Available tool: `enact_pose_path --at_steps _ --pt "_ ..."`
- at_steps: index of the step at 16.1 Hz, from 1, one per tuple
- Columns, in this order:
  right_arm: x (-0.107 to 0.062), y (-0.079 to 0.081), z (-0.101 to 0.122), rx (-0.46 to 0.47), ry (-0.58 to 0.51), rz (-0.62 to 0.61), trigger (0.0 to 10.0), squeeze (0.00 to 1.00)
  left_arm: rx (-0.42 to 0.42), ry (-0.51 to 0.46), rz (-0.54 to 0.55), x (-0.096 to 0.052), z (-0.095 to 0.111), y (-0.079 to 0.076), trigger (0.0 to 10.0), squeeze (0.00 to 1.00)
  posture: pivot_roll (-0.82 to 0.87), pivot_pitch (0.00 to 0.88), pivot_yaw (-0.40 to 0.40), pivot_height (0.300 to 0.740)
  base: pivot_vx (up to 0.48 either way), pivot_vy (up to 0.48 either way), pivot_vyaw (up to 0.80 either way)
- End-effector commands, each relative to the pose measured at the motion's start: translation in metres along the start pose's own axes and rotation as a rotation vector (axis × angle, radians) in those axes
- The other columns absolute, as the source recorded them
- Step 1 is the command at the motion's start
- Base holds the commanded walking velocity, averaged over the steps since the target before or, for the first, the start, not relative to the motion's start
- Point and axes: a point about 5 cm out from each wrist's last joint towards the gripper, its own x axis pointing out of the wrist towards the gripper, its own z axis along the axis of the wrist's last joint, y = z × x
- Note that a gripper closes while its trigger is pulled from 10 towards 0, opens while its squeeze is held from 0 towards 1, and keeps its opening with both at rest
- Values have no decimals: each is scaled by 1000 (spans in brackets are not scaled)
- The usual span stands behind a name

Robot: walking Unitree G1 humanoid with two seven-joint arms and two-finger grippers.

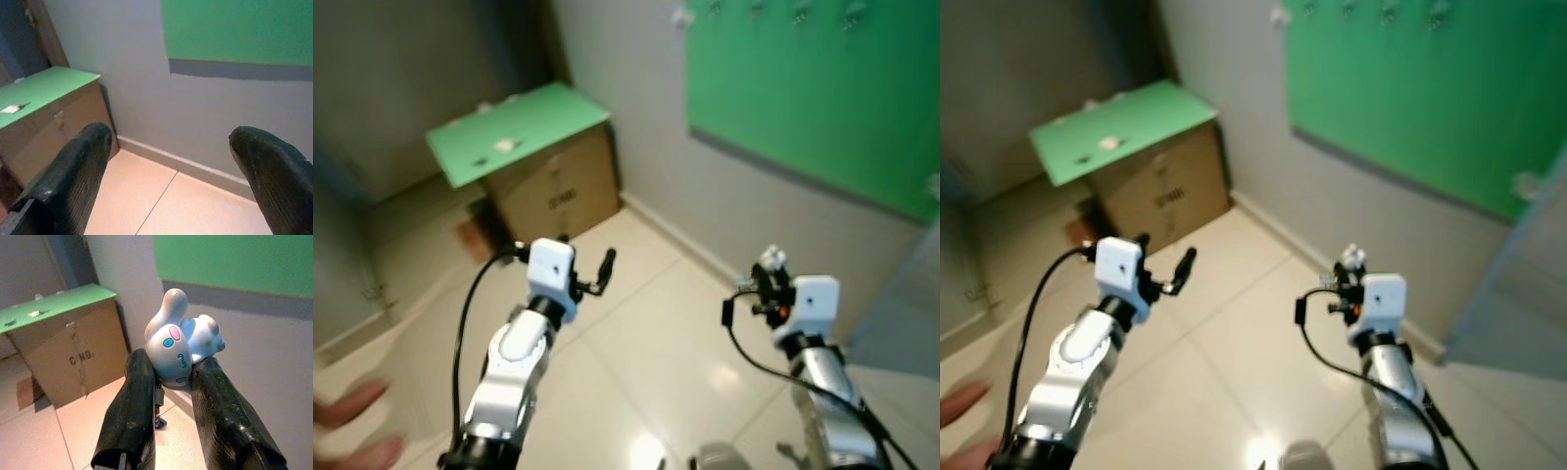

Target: Hang keys on a hook

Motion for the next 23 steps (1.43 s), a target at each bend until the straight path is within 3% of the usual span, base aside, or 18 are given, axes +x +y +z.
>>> enact_pose_path --at_steps 1,5,11,16,23 --pt "2 3 2 7 -7 5 0 0 2 9 6 -1 0 5 10000 0 -295 0 166 740 0 480 0" --pt "1 3 -2 0 16 8 0 0 -18 17 3 0 -1 6 10000 0 -296 0 165 740 0 480 0" --pt "0 4 -3 -2 24 14 0 0 26 33 12 1 -3 7 10000 0 -296 0 165 740 0 0 -754" --pt "-1 4 -5 -15 29 15 0 0 87 37 13 3 -3 9 10000 0 -298 0 166 740 0 0 0" --pt "-1 5 -6 -14 32 25 0 0 108 52 -15 5 -5 9 10000 0 -301 0 169 740 428 71 0"
